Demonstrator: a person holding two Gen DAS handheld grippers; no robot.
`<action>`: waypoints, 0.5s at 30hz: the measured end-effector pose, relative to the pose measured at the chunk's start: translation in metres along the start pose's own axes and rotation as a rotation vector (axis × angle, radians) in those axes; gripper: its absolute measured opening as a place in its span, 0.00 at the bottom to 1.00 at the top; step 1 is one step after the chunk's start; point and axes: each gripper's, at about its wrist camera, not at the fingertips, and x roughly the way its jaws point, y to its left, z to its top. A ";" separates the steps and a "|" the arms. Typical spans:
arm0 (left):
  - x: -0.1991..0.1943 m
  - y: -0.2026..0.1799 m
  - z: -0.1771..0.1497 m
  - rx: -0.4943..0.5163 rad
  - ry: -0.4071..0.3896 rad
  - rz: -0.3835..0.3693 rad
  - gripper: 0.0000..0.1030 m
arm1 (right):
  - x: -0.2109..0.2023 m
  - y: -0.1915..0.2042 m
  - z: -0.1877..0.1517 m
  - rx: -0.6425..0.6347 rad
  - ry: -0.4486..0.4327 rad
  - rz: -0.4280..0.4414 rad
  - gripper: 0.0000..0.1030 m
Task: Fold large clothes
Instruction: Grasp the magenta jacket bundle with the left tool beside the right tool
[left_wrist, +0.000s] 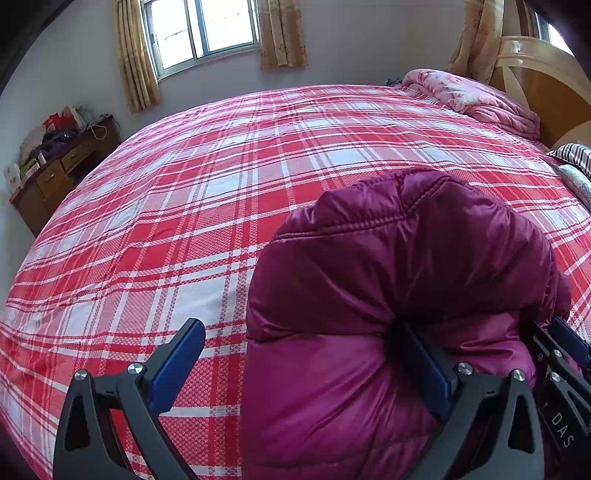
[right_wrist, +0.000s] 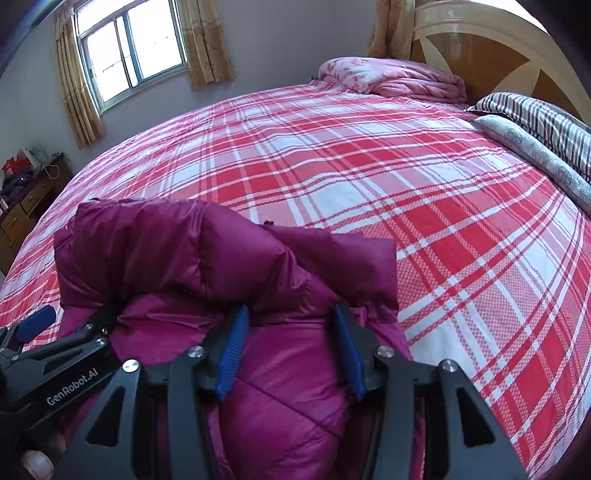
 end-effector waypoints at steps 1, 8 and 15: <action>0.000 0.000 0.000 0.000 0.000 0.000 0.99 | 0.000 0.000 0.000 0.000 0.000 -0.001 0.49; 0.001 0.002 0.000 -0.007 0.003 -0.010 0.99 | 0.001 0.000 0.000 0.001 0.000 0.001 0.49; -0.016 0.016 0.001 -0.010 0.021 -0.088 0.99 | -0.005 -0.007 0.003 0.004 0.021 0.058 0.53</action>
